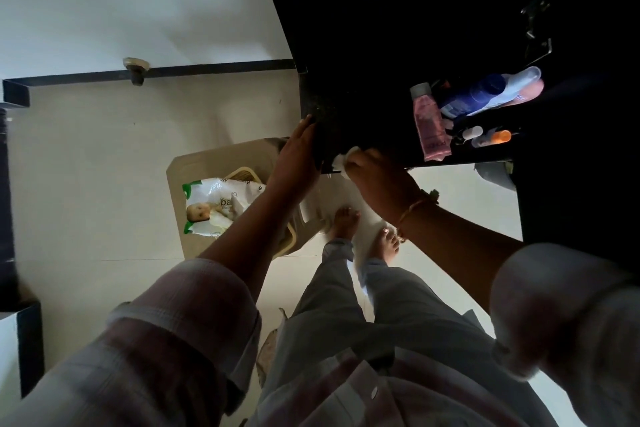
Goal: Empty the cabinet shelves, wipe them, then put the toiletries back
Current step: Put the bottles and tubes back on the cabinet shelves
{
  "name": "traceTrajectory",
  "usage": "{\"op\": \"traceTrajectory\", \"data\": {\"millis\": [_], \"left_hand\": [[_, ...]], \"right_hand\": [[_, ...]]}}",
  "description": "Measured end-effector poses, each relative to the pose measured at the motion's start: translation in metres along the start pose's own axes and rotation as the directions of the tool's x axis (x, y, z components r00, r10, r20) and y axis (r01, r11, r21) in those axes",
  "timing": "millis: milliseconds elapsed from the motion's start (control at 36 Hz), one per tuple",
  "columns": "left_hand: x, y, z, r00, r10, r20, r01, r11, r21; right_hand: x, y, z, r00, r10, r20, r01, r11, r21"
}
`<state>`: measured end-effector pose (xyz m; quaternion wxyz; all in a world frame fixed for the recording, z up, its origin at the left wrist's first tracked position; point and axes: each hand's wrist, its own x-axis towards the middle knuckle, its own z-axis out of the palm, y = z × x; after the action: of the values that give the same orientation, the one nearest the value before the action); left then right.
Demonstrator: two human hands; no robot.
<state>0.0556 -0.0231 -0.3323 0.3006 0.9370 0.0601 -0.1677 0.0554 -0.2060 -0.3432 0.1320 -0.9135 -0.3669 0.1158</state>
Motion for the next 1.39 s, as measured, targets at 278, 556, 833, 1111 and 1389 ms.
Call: {"op": "traceTrajectory", "data": {"millis": [278,556,833,1111,1389], "left_hand": [[-0.009,-0.003,-0.002,0.985,-0.095,-0.141,0.073,0.986,-0.148],[-0.019,-0.015,-0.003,0.972,-0.193,-0.133,0.165,0.967,-0.195],[-0.023,-0.025,-0.001,0.965,-0.232,-0.122,0.202,0.955,-0.217],[-0.027,-0.03,-0.002,0.956,-0.23,-0.184,0.189,0.958,-0.214],[-0.025,-0.026,0.005,0.973,-0.143,-0.181,0.1,0.968,-0.23]], "right_hand": [[0.088,0.051,-0.02,0.878,0.446,-0.171,-0.416,0.89,0.186],[0.077,-0.029,-0.001,0.99,0.119,0.069,-0.127,0.985,0.117],[0.056,0.005,-0.001,0.957,0.254,-0.138,-0.214,0.944,0.253],[0.135,-0.014,-0.018,0.853,0.519,-0.047,-0.474,0.81,0.346],[0.014,-0.044,0.014,0.994,0.011,0.112,-0.024,0.994,0.11]]}}
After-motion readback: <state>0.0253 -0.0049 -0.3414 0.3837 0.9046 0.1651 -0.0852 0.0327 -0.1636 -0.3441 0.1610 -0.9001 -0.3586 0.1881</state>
